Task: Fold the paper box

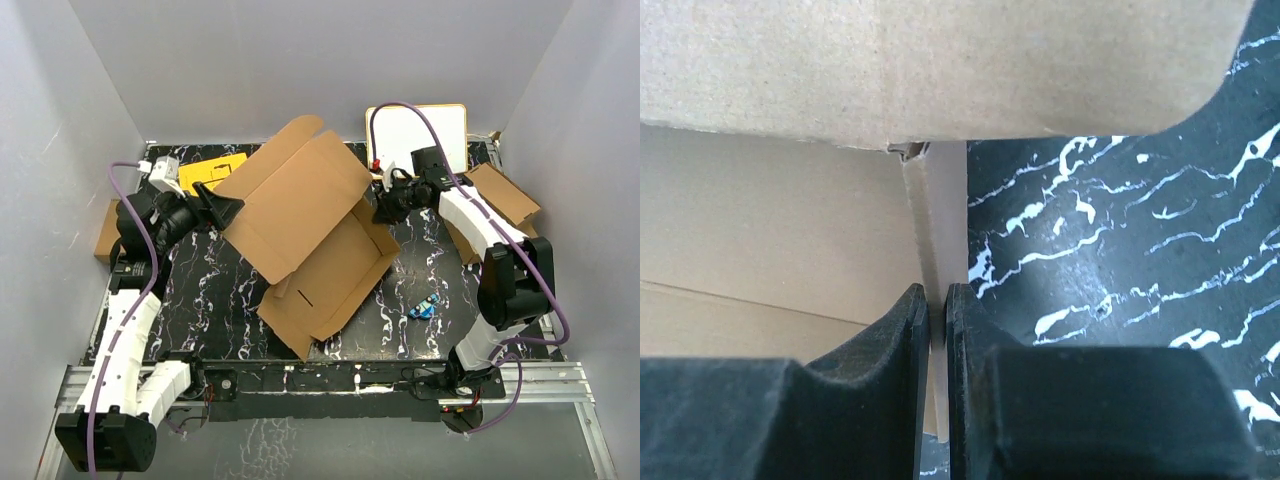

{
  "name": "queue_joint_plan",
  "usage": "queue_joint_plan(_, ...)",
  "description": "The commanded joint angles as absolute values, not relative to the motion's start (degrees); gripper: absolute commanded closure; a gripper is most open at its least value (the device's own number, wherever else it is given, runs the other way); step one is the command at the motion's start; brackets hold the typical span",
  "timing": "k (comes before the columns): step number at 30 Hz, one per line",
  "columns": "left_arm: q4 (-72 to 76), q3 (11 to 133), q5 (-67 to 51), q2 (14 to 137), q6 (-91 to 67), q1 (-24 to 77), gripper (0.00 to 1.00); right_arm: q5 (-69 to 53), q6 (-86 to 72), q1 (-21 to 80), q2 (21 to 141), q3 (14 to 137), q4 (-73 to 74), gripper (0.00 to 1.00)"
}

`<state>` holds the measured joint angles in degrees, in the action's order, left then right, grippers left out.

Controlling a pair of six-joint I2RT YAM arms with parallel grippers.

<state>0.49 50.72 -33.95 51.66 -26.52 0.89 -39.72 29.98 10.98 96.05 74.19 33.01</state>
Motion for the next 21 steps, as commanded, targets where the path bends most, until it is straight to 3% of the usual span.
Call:
queue_joint_plan(1,-2.28,47.57,-28.53,49.06,-30.2,0.9,0.28,-34.8,31.1,11.06,96.26,79.82,40.42,0.92)
queue_joint_plan(11,-10.98,44.6,-19.86,42.55,-30.6,0.9,0.24,-25.4,30.58,11.61,106.34,89.15,48.94,0.92)
queue_joint_plan(13,-11.73,42.93,-19.19,40.71,-32.56,0.91,0.19,-24.31,30.59,11.91,107.78,90.61,49.72,0.92)
queue_joint_plan(21,-0.17,25.93,-23.85,35.25,-50.18,0.9,0.15,-22.55,29.86,12.97,111.6,94.57,50.92,0.92)
